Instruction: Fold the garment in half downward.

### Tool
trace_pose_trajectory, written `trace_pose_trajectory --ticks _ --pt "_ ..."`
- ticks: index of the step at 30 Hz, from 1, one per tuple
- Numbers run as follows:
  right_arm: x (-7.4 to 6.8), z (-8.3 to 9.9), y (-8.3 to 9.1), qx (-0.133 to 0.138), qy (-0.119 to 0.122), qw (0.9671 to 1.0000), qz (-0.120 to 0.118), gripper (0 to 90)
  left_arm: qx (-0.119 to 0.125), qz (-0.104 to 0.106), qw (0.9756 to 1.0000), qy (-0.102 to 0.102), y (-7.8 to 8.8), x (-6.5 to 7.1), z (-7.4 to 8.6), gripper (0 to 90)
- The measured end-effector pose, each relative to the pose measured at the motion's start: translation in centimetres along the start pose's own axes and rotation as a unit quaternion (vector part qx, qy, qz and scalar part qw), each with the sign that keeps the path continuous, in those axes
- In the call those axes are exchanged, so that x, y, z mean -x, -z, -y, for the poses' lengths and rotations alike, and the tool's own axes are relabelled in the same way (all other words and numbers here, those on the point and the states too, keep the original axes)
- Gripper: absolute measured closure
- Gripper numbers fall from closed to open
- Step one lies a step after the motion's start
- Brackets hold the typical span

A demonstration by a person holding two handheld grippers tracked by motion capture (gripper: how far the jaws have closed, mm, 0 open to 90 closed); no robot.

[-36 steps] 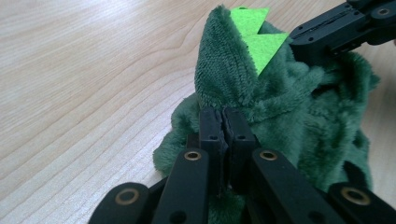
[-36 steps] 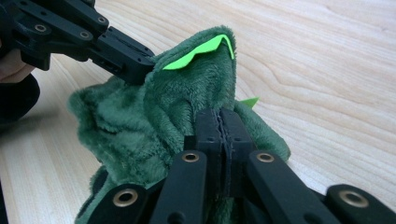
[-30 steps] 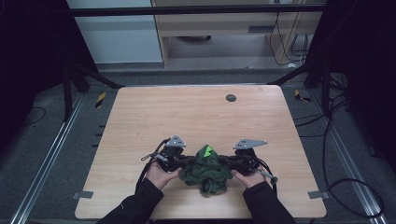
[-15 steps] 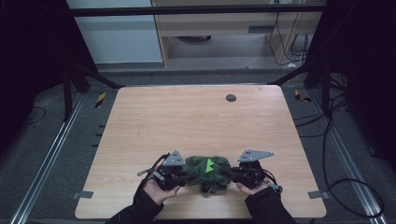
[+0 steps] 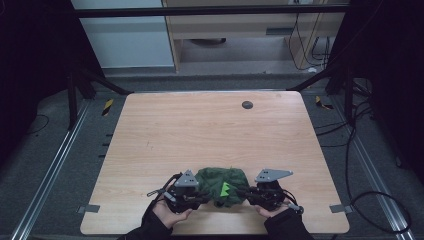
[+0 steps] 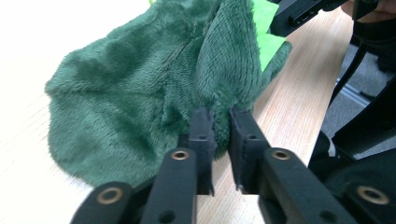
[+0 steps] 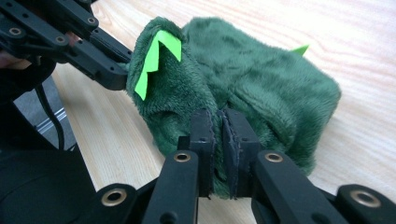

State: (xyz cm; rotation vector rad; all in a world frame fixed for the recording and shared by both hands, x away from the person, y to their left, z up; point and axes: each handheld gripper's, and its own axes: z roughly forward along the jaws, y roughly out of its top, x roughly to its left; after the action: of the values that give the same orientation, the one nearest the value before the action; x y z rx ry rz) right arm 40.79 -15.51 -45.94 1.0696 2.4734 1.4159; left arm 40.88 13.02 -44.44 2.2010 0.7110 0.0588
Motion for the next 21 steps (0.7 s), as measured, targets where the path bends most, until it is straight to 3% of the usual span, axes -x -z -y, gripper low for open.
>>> trace_pose_trajectory --ticks 6,10,14,16,21 --pt "0.2 -0.5 0.9 0.016 -0.004 0.9998 0.006 81.9 0.018 -0.009 0.9998 0.008 1.5 -0.3 0.0 76.5" --pt "0.6 -1.2 1.5 0.031 -0.005 0.9994 0.016 83.8 0.032 -0.024 0.9990 0.020 2.7 -1.4 -0.7 78.6" --pt "0.8 -1.9 1.2 0.035 -0.005 0.9992 0.018 86.3 0.035 -0.034 0.9985 0.027 2.5 -2.0 -1.5 83.8" --pt "1.1 -2.4 0.3 0.033 -0.009 0.9992 0.018 89.1 0.032 -0.038 0.9984 0.027 1.5 -2.4 -2.0 88.6" --pt "1.4 -2.6 -0.9 0.022 -0.015 0.9995 0.019 89.8 0.024 -0.038 0.9986 0.028 0.1 -2.6 -2.2 89.7"
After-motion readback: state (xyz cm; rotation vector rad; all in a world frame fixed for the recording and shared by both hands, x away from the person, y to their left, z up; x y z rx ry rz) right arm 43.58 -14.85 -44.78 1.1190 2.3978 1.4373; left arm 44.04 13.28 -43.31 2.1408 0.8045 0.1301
